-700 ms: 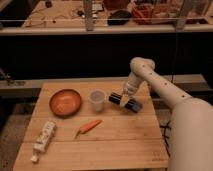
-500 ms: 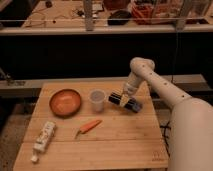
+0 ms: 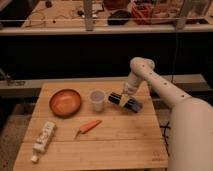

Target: Place the eraser on the white sponge

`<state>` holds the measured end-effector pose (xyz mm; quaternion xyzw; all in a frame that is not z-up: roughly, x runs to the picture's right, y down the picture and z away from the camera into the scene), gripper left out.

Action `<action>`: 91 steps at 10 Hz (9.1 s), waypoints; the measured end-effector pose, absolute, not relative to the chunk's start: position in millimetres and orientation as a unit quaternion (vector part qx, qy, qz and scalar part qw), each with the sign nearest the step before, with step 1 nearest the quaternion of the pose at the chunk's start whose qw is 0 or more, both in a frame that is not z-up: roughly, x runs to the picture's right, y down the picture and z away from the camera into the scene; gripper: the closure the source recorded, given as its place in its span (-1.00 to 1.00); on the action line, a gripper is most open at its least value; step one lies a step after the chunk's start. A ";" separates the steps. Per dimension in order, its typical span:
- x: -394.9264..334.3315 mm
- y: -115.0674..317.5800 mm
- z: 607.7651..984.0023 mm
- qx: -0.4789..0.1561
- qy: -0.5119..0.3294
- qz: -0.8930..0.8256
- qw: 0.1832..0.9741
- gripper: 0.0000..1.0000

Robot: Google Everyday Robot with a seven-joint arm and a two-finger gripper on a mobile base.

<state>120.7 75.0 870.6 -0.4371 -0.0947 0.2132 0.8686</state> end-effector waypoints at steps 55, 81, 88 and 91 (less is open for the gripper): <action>131.7 60.9 881.4 -0.448 -0.073 0.299 0.840 0.91; 148.7 51.0 885.8 -0.449 -0.059 0.343 0.823 0.54; 150.9 51.9 887.4 -0.449 -0.056 0.355 0.818 0.72; 152.5 51.2 888.0 -0.448 -0.054 0.359 0.817 0.57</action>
